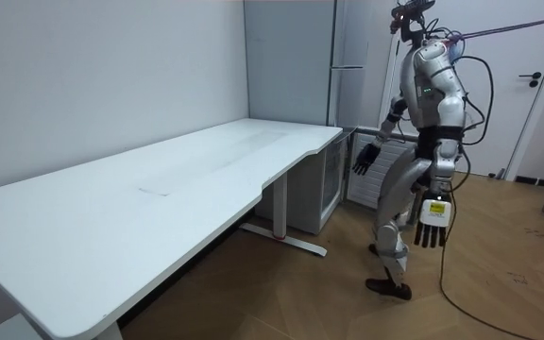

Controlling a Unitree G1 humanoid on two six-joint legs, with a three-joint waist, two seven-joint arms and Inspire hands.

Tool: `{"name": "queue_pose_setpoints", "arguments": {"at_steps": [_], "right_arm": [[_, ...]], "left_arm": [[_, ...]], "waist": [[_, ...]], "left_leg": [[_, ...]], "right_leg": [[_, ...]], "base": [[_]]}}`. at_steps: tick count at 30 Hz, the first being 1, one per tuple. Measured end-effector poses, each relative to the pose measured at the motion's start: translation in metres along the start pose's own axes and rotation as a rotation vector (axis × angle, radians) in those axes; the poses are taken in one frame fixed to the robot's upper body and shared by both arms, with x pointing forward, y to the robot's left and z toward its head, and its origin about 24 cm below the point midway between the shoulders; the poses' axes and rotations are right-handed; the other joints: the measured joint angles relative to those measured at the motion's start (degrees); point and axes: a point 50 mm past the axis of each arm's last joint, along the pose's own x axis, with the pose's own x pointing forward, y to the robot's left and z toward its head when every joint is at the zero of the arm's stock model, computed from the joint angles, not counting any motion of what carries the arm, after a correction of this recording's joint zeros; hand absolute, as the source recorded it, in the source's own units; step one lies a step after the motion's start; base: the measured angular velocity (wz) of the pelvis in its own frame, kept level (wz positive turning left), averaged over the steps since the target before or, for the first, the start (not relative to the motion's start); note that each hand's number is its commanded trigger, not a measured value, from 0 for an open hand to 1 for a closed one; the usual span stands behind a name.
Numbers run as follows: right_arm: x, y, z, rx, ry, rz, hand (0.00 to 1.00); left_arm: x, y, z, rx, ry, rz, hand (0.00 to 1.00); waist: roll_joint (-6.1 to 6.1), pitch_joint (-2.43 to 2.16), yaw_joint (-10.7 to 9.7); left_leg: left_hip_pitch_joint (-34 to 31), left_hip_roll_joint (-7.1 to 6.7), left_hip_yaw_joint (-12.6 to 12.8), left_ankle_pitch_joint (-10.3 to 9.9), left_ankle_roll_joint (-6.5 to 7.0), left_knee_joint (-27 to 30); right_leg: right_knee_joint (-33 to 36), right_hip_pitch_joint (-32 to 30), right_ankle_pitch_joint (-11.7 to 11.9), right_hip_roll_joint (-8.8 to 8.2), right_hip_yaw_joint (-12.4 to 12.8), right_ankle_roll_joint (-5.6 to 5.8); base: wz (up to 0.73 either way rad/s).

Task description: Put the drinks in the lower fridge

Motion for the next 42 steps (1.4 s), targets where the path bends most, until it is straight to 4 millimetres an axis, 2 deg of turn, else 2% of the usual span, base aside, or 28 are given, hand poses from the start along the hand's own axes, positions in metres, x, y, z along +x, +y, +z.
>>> {"name": "queue_pose_setpoints", "arguments": {"at_steps": [4, 5, 7, 10, 11, 13, 15, 19, 21, 24, 28, 34, 36, 41, 42], "right_arm": [[-0.004, -0.005, -0.028, -0.290, 0.181, 0.003, 0.00], [-0.004, -0.004, -0.031, -0.318, 0.199, 0.006, 0.00], [-0.003, -0.001, -0.042, -0.399, 0.250, 0.021, 0.00], [-0.011, -0.006, -0.072, -0.385, 0.324, 0.019, 0.00], [-0.013, -0.008, -0.078, -0.385, 0.339, 0.017, 0.00], [-0.023, -0.014, -0.102, -0.373, 0.398, -0.008, 0.00], [-0.032, -0.020, -0.120, -0.352, 0.444, -0.018, 0.00], [-0.052, -0.032, -0.151, -0.265, 0.508, -0.062, 0.00], [-0.052, -0.029, -0.155, -0.235, 0.499, -0.061, 0.00], [-0.052, -0.027, -0.157, -0.241, 0.491, -0.067, 0.00], [-0.051, -0.024, -0.159, -0.297, 0.491, -0.094, 0.00], [-0.050, -0.022, -0.163, -0.299, 0.454, -0.204, 0.00], [-0.050, -0.023, -0.162, -0.330, 0.446, -0.237, 0.00], [-0.052, -0.034, -0.153, -0.407, 0.396, -0.373, 0.00], [-0.052, -0.037, -0.148, -0.395, 0.363, -0.416, 0.00]], "left_arm": [[0.004, -0.001, 0.014, 0.001, -0.027, 0.003, 0.00], [0.005, -0.002, 0.016, 0.000, -0.029, 0.001, 0.00], [0.007, -0.007, 0.017, -0.016, -0.038, -0.014, 0.00], [0.007, -0.013, 0.012, -0.056, -0.034, -0.021, 0.00], [0.007, -0.014, 0.010, -0.064, -0.029, -0.021, 0.00], [0.007, -0.013, -0.002, -0.081, 0.011, -0.009, 0.00], [0.004, -0.011, -0.014, -0.116, 0.041, 0.013, 0.00], [0.000, -0.011, -0.035, -0.144, 0.096, 0.050, 0.00], [-0.002, -0.014, -0.042, -0.128, 0.121, 0.055, 0.00], [-0.001, -0.017, -0.041, -0.094, 0.126, 0.067, 0.00], [0.000, -0.021, -0.042, -0.073, 0.132, 0.085, 0.00], [0.000, -0.023, -0.045, -0.107, 0.145, 0.123, 0.00], [0.000, -0.024, -0.045, -0.121, 0.147, 0.128, 0.00], [-0.001, -0.020, -0.048, -0.172, 0.149, 0.153, 0.00], [-0.002, -0.018, -0.048, -0.175, 0.149, 0.161, 0.00]], "waist": [[-0.17, -0.18, 0.0], [-0.20, -0.24, 0.0], [-0.28, -0.71, -0.2], [-0.82, -1.51, -0.4], [-0.91, -1.60, -0.4], [-1.54, -2.12, -0.7], [-1.95, -2.41, -1.2], [-2.66, -2.43, -2.5], [-2.80, -2.38, -3.2], [-2.70, -2.08, -4.5], [-2.37, -1.66, -4.7], [-2.66, -2.21, -5.4], [-2.59, -2.24, -6.3], [-2.94, -2.15, -6.8], [-3.12, -2.15, -7.8]], "left_leg": [[5.1, -0.18, 0.4, 0.2, 0.27, -4.1], [6.1, -0.18, 0.6, 0.2, 0.27, -4.6], [9.7, -0.16, 0.8, 0.3, 0.30, -7.0], [15.4, -0.13, 0.6, 0.7, 0.25, -11.0], [16.7, -0.12, 0.6, 0.8, 0.24, -11.8], [21.6, -0.28, 0.8, 1.5, 0.29, -15.8], [24.7, -0.20, 1.0, 1.8, 0.26, -18.2], [29.1, -0.14, 1.4, 1.8, 0.27, -20.9], [29.9, -0.01, 2.0, 1.8, 0.27, -21.5], [31.9, -0.03, 2.0, 1.8, 0.26, -22.6], [36.0, 0.21, 2.6, 1.8, 0.27, -24.4], [38.5, 0.15, 2.7, 1.8, 0.27, -26.2], [38.8, 0.13, 2.7, 1.8, 0.29, -26.3], [39.9, 0.12, 2.4, 1.8, 0.31, -26.4], [40.0, 0.12, 2.4, 1.8, 0.31, -26.5]], "right_leg": [[-3.5, 4.8, 0.5, 0.56, 0.2, 0.76], [-3.9, 5.6, 0.5, 0.69, 0.3, 0.87], [-6.4, 9.0, 0.8, 1.16, 0.4, 1.32], [-10.4, 14.9, 1.2, 2.06, -0.1, 2.03], [-11.2, 16.1, 1.3, 2.27, -0.2, 2.20], [-14.6, 20.9, 1.7, 2.70, -0.6, 2.89], [-17.0, 23.9, 2.2, 3.34, -0.6, 3.32], [-20.2, 28.4, 2.4, 4.13, -0.1, 3.91], [-20.7, 29.0, 2.5, 4.31, 0.3, 4.02], [-21.6, 31.0, 2.6, 4.43, 0.2, 4.18], [-24.0, 34.7, 3.2, 5.41, 1.8, 4.54], [-24.6, 35.9, 3.4, 5.93, 3.6, 4.58], [-24.6, 36.0, 3.4, 5.97, 3.8, 4.56], [-24.7, 36.2, 3.5, 6.36, 5.4, 4.43], [-24.6, 36.3, 3.5, 6.37, 5.5, 4.42]], "base": [[-0.03], [-0.10], [-0.06], [0.04], [0.06], [0.06], [0.02], [0.00], [-0.05], [0.00], [-0.11], [-0.12], [-0.06], [-0.15], [-0.07]]}}
